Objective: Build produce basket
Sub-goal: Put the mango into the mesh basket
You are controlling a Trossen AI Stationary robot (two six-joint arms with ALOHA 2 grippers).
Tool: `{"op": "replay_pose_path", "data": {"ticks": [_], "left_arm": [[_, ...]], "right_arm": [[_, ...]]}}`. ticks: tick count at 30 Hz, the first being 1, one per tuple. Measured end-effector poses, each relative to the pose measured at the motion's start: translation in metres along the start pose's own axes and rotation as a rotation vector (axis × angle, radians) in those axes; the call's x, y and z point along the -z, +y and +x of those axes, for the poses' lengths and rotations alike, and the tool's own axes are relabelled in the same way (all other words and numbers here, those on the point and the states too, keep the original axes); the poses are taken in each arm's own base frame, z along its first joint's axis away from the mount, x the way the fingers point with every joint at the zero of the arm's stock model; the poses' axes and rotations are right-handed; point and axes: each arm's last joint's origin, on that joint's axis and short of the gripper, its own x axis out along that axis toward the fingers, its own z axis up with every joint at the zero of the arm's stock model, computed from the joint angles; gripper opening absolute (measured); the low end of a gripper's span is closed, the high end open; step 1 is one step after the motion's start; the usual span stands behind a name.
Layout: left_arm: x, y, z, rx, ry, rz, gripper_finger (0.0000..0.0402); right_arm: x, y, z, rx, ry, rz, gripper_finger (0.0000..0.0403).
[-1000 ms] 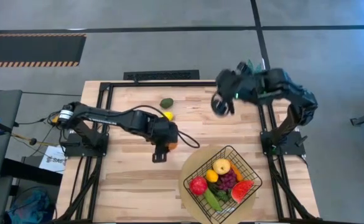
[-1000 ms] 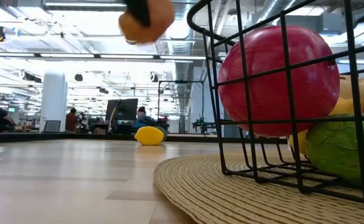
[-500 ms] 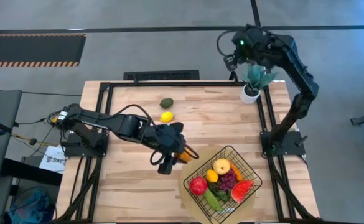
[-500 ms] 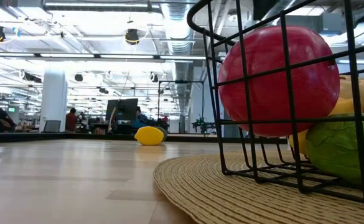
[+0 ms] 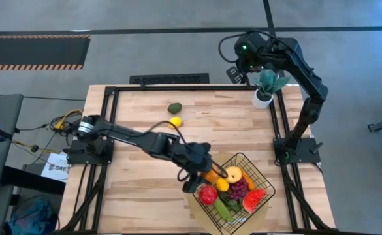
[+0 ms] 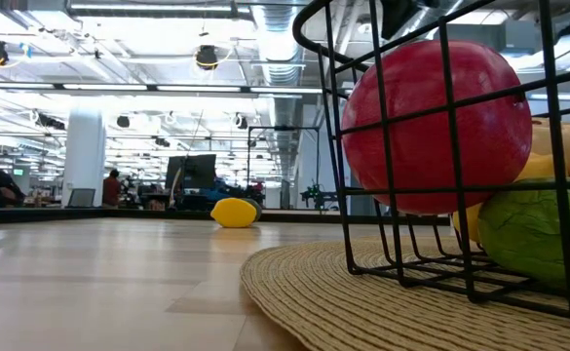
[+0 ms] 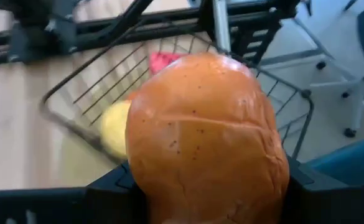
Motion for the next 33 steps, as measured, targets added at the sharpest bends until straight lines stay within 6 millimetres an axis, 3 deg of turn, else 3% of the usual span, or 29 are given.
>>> {"op": "replay_pose_path", "data": {"ticks": [9,17,25,33], "left_arm": [[0.011,0.004,0.059,0.112,-0.021,-0.003,0.0181],[0.004,0.003,0.077,0.139,-0.064,0.047,0.0181],[0.023,0.001,0.102,0.17,0.008,0.042,0.0181],[0.034,0.003,0.114,0.166,0.058,0.041,0.0181]], "right_arm": [[0.001,0.001,-0.001,-0.003,-0.003,-0.002,0.0065],[0.001,0.0,-0.002,-0.003,-0.004,-0.002,0.0065],[0.001,0.0,-0.002,-0.003,-0.004,-0.005,0.0065],[0.001,0.0,-0.002,-0.003,-0.004,-0.004,0.0065]]}}
